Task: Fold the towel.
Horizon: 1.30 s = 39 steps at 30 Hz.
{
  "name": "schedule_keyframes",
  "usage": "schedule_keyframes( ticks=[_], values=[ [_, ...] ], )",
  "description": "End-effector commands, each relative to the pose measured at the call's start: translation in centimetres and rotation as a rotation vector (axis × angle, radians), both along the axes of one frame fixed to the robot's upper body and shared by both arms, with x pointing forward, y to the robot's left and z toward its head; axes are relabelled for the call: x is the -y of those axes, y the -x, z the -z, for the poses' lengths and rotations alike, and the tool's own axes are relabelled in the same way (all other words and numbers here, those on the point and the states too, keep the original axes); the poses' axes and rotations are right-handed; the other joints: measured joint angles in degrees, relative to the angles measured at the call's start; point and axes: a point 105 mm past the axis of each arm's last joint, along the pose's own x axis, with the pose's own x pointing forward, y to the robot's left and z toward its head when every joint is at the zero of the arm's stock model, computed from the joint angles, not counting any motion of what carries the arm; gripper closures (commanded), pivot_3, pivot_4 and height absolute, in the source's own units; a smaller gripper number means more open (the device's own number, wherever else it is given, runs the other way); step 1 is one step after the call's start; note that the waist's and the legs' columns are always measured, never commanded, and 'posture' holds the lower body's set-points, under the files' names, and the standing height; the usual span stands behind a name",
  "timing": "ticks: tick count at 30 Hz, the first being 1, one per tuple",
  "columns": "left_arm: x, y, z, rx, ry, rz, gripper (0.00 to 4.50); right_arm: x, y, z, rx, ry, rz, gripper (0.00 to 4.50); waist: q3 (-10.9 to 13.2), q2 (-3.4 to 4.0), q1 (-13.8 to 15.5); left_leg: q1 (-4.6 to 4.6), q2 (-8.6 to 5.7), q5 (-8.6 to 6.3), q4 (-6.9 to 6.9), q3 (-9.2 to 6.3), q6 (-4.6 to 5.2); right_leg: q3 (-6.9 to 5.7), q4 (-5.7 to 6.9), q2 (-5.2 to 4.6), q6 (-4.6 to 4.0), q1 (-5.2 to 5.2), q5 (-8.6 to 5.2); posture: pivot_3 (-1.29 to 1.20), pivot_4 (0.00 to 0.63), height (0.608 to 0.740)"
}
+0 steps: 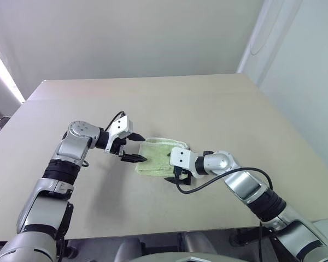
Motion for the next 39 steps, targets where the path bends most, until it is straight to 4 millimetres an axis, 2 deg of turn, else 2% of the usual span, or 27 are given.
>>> schedule_keyframes(
  ticks=[1, 6, 11, 14, 23, 25, 28, 30, 35, 37, 39],
  values=[
    [0.7, -0.6, -1.8, 0.057, 0.024, 0.007, 0.02, -0.1, -1.2, -0.2, 0.066, 0.015, 0.033, 0.00, -0.01, -0.01, -0.11, 0.02, 0.00, 0.00, 0.00, 0.00, 0.00, 0.00, 0.01, 0.00, 0.00, 0.00, 0.00, 0.00, 0.000, 0.712],
    [0.4, -0.6, -1.6, 0.063, 0.014, -0.005, 0.02, -0.3, -2.1, -0.4, 0.030, -0.060, 0.127, 0.00, -0.02, -0.01, -0.17, 0.08, 0.00, 0.00, 0.00, -0.04, 0.00, 0.01, 0.05, 0.05, -0.09, 0.03, 0.06, 0.00, 0.000, 0.712],
    [0.3, -0.9, -1.6, 0.069, 0.010, -0.029, 0.02, 0.4, -1.8, 1.1, 0.057, 0.027, 0.088, 0.00, -0.02, -0.01, -0.03, 0.07, -0.01, 0.02, 0.03, -0.07, -0.02, 0.01, 0.05, 0.04, -0.11, 0.04, 0.08, 0.00, 0.000, 0.712],
    [0.3, -1.1, -1.6, 0.069, 0.011, -0.041, 0.00, 0.1, -1.8, 1.0, 0.070, 0.013, 0.084, 0.63, -0.02, -0.01, -0.03, 0.07, -0.01, 0.02, 0.03, -0.07, -0.02, 0.01, 0.03, 0.04, -0.11, 0.05, 0.07, 0.00, 0.000, 0.712],
    [-0.6, -1.7, -2.1, 0.072, 0.010, -0.085, 0.00, -0.1, -3.0, 0.2, 0.170, 0.021, 0.111, 3.78, -0.02, -0.01, -0.03, 0.06, -0.02, 0.02, 0.03, -0.07, -0.03, 0.01, 0.03, 0.04, -0.11, 0.04, 0.07, 0.00, 0.000, 0.712],
    [-0.7, -1.7, -2.2, 0.071, 0.010, -0.093, 0.00, 0.0, -3.3, 0.1, 0.183, 0.027, 0.122, 4.36, -0.02, -0.01, -0.08, 0.06, -0.02, 0.02, 0.03, -0.07, -0.03, 0.01, 0.03, 0.04, -0.11, 0.05, 0.07, 0.00, 0.000, 0.712],
    [-1.0, -1.7, -2.1, 0.064, -0.003, -0.099, 0.00, 0.2, -3.6, -0.3, 0.188, 0.020, 0.143, 4.46, -0.02, -0.01, -0.04, 0.06, -0.02, 0.02, 0.03, -0.07, -0.03, 0.01, 0.04, 0.04, -0.11, 0.05, 0.07, 0.00, 0.000, 0.712],
    [-1.1, -1.6, -2.0, 0.057, -0.006, -0.101, 0.00, 0.3, -3.5, -1.5, 0.180, -0.031, 0.155, 4.46, -0.02, -0.01, -0.04, 0.07, -0.02, 0.02, 0.04, -0.07, -0.03, 0.01, 0.05, 0.04, -0.11, 0.05, 0.07, 0.00, 0.000, 0.712],
    [-1.5, -1.6, -2.0, 0.058, -0.015, -0.106, 0.00, 1.6, -4.0, -7.2, 0.205, -0.211, 0.235, 4.46, 0.00, 0.02, 0.06, -0.01, -0.02, 0.02, 0.04, -0.10, -0.03, 0.01, 0.02, 0.03, -0.09, 0.00, 0.06, 0.00, 0.000, 0.712],
    [-1.5, -1.7, -2.1, 0.053, -0.003, -0.110, 0.00, 3.0, -4.5, -9.2, 0.239, -0.245, 0.281, 4.46, 0.00, 0.02, 0.09, -0.03, -0.02, 0.02, 0.02, -0.10, -0.03, 0.00, -0.01, 0.02, -0.04, 0.00, 0.03, 0.00, 0.000, 0.712],
    [-1.4, -1.6, -2.3, 0.053, 0.008, -0.100, 0.00, 6.2, -5.2, -11.7, 0.315, -0.229, 0.356, 4.46, 0.01, 0.03, 0.11, -0.05, -0.02, 0.01, -0.01, -0.09, -0.03, 0.00, -0.05, 0.01, -0.02, 0.00, 0.02, 0.00, 0.000, 0.712]
  ],
)
